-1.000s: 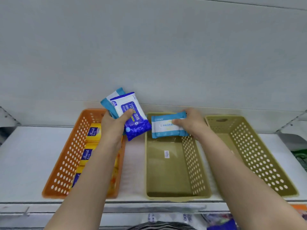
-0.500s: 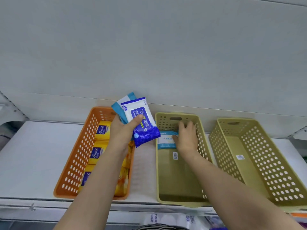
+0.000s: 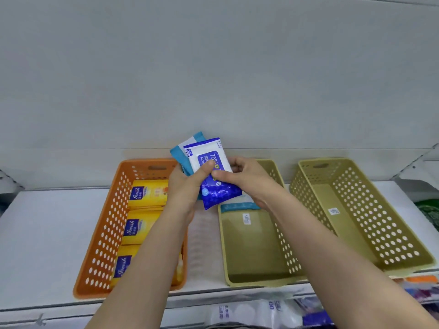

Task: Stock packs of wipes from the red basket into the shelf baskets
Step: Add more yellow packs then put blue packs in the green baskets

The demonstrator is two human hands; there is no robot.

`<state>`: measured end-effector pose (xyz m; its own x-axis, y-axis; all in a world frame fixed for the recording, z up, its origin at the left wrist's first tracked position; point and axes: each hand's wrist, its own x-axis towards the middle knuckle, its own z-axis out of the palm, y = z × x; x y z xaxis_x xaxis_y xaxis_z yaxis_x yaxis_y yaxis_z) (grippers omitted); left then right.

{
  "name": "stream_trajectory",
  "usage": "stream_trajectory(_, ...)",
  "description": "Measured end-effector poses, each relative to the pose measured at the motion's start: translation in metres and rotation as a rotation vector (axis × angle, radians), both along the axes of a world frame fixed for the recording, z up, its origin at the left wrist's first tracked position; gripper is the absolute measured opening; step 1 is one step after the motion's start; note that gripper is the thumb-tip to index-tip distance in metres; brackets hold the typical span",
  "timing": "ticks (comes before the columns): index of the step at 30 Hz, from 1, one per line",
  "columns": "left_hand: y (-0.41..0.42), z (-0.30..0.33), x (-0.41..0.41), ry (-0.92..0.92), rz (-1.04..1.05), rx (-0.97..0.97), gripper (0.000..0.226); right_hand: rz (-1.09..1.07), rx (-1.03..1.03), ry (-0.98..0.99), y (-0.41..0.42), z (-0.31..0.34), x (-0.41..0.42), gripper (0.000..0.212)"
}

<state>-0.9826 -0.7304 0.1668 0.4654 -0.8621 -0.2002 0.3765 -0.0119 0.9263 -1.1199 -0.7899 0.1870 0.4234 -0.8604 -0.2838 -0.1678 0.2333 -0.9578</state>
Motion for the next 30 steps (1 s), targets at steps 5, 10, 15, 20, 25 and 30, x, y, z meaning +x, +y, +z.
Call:
stream_trajectory(5,-0.006,0.001,-0.009,-0.006,-0.062,-0.037,0.022,-0.202,-0.035,-0.092,0.000,0.003,-0.023,0.017)
stream_trajectory(10,-0.009,0.003,-0.040,-0.013,-0.078,-0.061,0.026,-0.183,-0.128,-0.060,-0.006,0.018,-0.065,0.024)
stream_trajectory(15,-0.014,0.013,-0.077,-0.017,-0.090,-0.072,0.022,-0.272,-0.230,-0.029,-0.030,0.045,-0.146,0.015)
stream_trajectory(20,-0.031,0.018,-0.137,-0.008,-0.109,-0.084,0.025,-0.290,-0.208,0.064,-0.048,0.052,-0.224,0.017)
stream_trajectory(25,-0.044,0.017,-0.194,-0.003,-0.097,-0.092,0.017,-0.389,-0.217,0.287,-0.066,0.031,-0.288,0.017)
stream_trajectory(30,-0.047,0.007,-0.218,-0.001,-0.001,-0.061,0.017,-0.068,-0.384,0.832,-0.091,-0.011,-0.298,0.017)
